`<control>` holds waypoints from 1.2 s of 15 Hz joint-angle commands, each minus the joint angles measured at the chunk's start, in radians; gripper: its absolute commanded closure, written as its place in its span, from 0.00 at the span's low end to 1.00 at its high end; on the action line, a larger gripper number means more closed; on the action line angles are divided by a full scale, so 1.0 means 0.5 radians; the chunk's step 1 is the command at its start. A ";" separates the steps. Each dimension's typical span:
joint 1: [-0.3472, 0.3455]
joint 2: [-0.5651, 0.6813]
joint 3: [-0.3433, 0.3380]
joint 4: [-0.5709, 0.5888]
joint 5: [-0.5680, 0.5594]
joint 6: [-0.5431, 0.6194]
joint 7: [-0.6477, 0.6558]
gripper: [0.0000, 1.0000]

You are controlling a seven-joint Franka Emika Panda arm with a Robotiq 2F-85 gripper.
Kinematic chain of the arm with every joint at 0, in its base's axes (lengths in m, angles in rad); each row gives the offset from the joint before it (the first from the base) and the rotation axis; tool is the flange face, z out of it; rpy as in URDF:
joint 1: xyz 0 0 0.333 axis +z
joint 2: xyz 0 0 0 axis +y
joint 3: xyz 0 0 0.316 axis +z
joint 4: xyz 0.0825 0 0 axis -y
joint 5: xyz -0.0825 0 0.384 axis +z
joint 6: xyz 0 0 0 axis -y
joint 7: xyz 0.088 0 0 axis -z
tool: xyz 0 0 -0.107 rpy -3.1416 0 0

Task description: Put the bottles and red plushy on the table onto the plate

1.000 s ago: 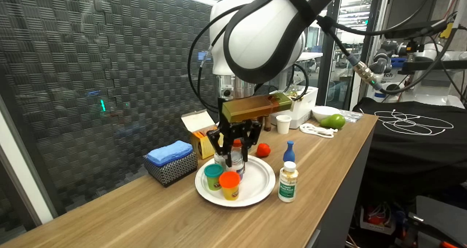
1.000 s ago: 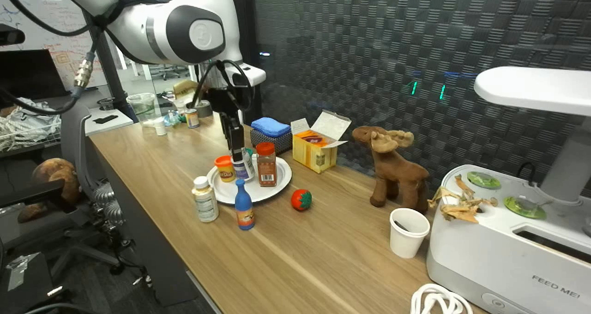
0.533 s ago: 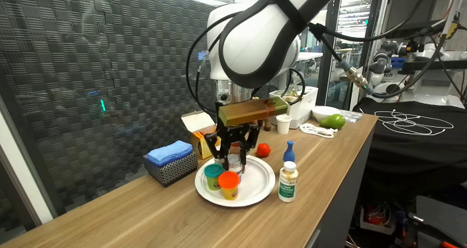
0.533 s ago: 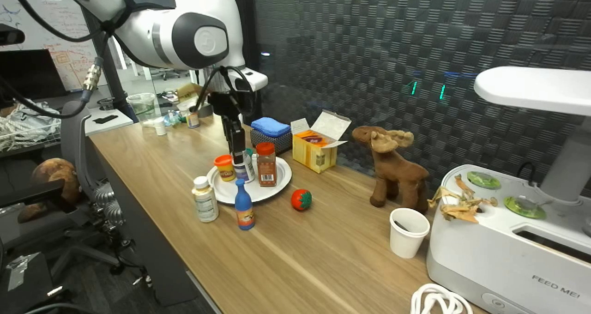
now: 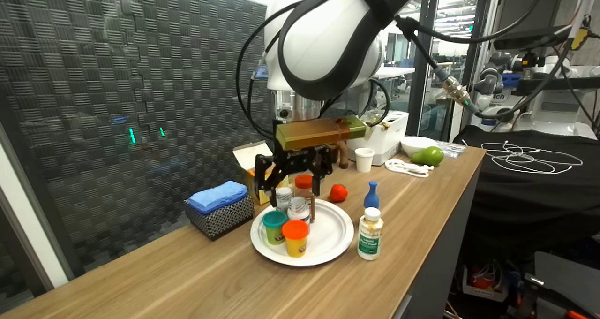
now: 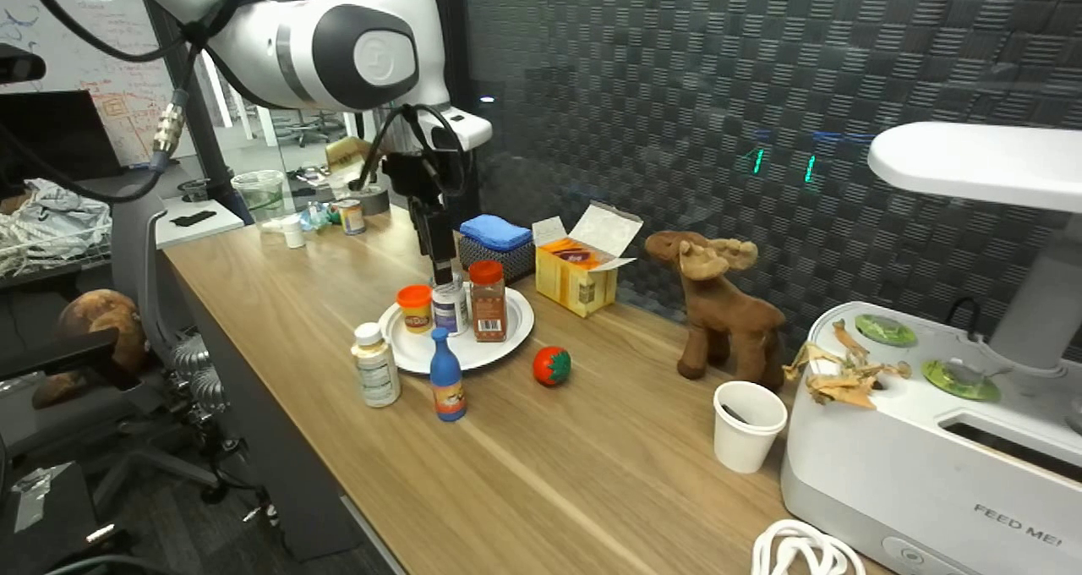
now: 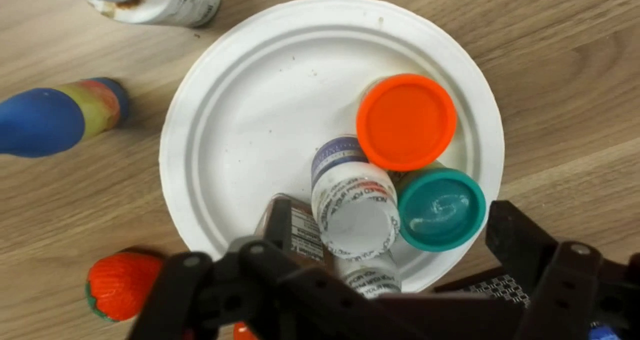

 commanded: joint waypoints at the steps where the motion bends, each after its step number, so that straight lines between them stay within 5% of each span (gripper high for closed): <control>1: 0.040 -0.209 -0.034 -0.113 -0.008 -0.021 0.001 0.00; 9: -0.045 -0.591 -0.001 -0.518 0.091 -0.140 -0.044 0.00; 18: -0.100 -0.662 0.008 -0.810 0.137 -0.059 -0.156 0.00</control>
